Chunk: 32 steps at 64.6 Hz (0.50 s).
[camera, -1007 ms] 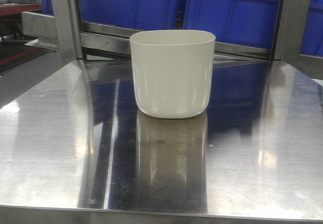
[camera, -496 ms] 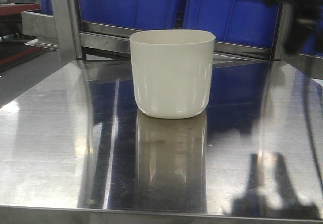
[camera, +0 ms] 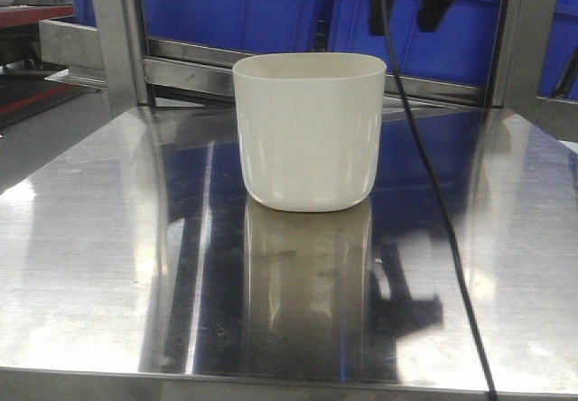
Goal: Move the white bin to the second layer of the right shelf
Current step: 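Close the right gripper on the white bin's rim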
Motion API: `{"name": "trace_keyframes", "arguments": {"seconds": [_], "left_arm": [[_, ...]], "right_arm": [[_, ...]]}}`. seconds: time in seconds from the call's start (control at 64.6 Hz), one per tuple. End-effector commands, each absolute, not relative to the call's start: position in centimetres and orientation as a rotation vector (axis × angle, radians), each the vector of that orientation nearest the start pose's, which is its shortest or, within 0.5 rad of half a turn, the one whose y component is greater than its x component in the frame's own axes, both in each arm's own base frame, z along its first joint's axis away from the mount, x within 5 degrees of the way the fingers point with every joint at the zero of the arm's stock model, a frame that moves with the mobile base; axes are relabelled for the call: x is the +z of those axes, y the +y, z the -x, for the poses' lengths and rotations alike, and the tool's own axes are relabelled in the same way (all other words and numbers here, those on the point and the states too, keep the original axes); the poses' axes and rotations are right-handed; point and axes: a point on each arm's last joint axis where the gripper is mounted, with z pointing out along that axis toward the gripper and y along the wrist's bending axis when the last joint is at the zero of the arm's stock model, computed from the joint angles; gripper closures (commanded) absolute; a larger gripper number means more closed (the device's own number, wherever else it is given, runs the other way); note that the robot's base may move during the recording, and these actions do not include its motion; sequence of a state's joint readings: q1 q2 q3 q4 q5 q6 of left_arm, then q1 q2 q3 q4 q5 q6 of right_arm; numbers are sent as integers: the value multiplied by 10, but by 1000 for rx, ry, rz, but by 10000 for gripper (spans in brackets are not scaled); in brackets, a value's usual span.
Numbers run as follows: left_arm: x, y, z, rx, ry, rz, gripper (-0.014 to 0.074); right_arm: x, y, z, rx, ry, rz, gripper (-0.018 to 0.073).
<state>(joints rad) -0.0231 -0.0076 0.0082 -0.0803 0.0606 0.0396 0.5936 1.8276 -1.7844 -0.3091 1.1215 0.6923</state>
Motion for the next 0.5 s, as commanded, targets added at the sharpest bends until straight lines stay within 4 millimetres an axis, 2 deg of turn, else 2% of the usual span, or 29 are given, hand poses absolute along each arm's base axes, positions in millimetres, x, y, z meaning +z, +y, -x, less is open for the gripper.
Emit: {"name": "trace_keyframes", "arguments": {"seconds": [0.0, 0.17, 0.325, 0.403, 0.48], "left_arm": [[205, -1, -56, -64, 1474, 18, 512], [205, -1, -56, -64, 1474, 18, 512], [205, -1, -56, -64, 1474, 18, 512], [205, -1, -56, -64, 1474, 18, 512], [205, -1, -56, -64, 1474, 18, 512]], "right_arm": [[370, 204, -343, 123, 2487, -34, 199], [356, 207, -348, 95, 2533, -34, 199], [327, 206, -361, 37, 2601, -48, 205], [319, 209, -363, 53, 2626, -53, 256], [319, 212, -363, 100, 2630, -60, 354]]}}
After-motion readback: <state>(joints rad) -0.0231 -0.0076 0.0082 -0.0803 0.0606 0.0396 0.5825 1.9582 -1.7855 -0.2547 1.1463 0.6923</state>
